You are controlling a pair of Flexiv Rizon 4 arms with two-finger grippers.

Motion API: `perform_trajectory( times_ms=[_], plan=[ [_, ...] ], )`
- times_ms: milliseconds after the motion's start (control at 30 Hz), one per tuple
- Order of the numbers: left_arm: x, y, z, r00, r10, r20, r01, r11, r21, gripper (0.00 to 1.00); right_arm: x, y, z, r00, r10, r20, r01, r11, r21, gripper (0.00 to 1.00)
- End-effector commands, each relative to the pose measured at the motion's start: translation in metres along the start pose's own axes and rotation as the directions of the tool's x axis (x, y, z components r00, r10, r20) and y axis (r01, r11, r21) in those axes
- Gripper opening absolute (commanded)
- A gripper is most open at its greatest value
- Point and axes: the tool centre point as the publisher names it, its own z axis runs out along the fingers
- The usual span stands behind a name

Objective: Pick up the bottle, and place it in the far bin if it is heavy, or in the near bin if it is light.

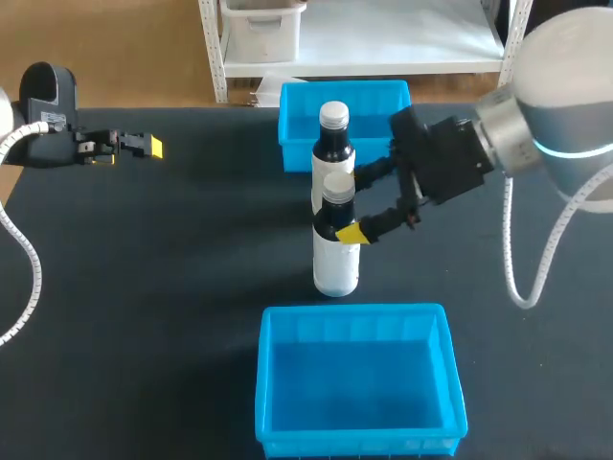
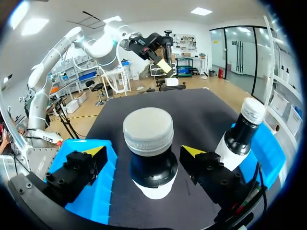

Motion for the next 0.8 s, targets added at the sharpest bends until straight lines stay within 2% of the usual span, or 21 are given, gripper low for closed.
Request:
perform_trajectory(
  times_ms=[33,300,333,400,433,467,500,600,700,800],
  plan=[
    [0.0,0.0,0.0,1.0,0.0,0.0,0.0,1.0,0.0,1.0,-0.0016,-0.0029,0.0062,1.0,-0.001,0.004,0.001,1.0,0.0,1.0],
    [0.0,0.0,0.0,1.0,0.0,0.0,0.0,1.0,0.0,1.0,-0.0029,-0.0057,0.0081,1.0,0.004,0.012,-0.005,1.0,0.01,1.0],
    [0.0,0.0,0.0,1.0,0.0,0.0,0.0,1.0,0.0,1.0,-0.0027,-0.0062,0.0084,1.0,0.006,0.012,-0.006,1.0,0.011,0.96],
    [0.0,0.0,0.0,1.0,0.0,0.0,0.0,1.0,0.0,1.0,-0.0025,-0.0072,0.0089,1.0,0.008,0.013,-0.009,1.0,0.014,0.88],
    [0.0,0.0,0.0,1.0,0.0,0.0,0.0,1.0,0.0,1.0,-0.0026,-0.0076,0.009,1.0,0.009,0.015,-0.009,1.0,0.015,0.78],
    [0.0,0.0,0.0,1.0,0.0,0.0,0.0,1.0,0.0,1.0,-0.0029,-0.008,0.0091,1.0,0.009,0.016,-0.009,1.0,0.017,0.62],
    [0.0,0.0,0.0,1.0,0.0,0.0,0.0,1.0,0.0,1.0,-0.0031,-0.0083,0.009,1.0,0.009,0.017,-0.009,1.0,0.017,0.5],
    [0.0,0.0,0.0,1.0,0.0,0.0,0.0,1.0,0.0,1.0,-0.004,-0.0092,0.0091,1.0,0.008,0.019,-0.008,1.0,0.019,0.5],
    [0.0,0.0,0.0,1.0,0.0,0.0,0.0,1.0,0.0,1.0,-0.0048,-0.0098,0.0091,1.0,0.007,0.021,-0.008,1.0,0.02,0.55],
    [0.0,0.0,0.0,1.0,0.0,0.0,0.0,1.0,0.0,1.0,-0.0056,-0.0101,0.0089,1.0,0.007,0.024,-0.008,1.0,0.02,0.5]
  ],
)
